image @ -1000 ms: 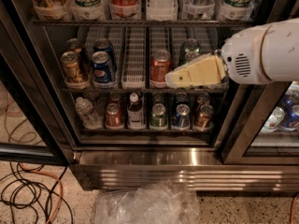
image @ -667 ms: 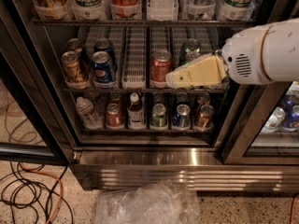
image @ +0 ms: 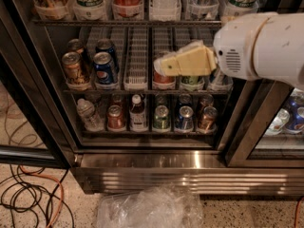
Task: Pick water bottle from top shelf of fridge
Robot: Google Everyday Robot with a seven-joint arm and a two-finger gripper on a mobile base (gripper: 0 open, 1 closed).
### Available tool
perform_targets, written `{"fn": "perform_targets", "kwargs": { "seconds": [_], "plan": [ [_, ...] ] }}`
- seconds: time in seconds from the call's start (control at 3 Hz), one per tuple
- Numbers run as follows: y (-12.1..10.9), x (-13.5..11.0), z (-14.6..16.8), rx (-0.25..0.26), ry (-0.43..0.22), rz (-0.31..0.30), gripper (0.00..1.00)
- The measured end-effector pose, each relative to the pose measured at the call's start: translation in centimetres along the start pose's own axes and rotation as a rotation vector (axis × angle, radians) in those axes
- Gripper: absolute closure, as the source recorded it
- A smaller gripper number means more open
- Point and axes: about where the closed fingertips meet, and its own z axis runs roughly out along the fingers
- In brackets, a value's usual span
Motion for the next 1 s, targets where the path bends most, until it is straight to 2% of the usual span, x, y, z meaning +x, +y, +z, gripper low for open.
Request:
{"fn": "perform_targets", "kwargs": {
  "seconds": [0.33, 0.67, 1.0],
  "plan": [
    [-0.8, -6.0, 0.5, 0.077, -0.197, -0.002, 0.0],
    [0.2, -8.8, 0.8, 0.108, -0.269, -0.013, 0.0],
    [0.6, -9.3, 0.7, 0.106, -0.274, -0.033, 0.0]
  ]
}}
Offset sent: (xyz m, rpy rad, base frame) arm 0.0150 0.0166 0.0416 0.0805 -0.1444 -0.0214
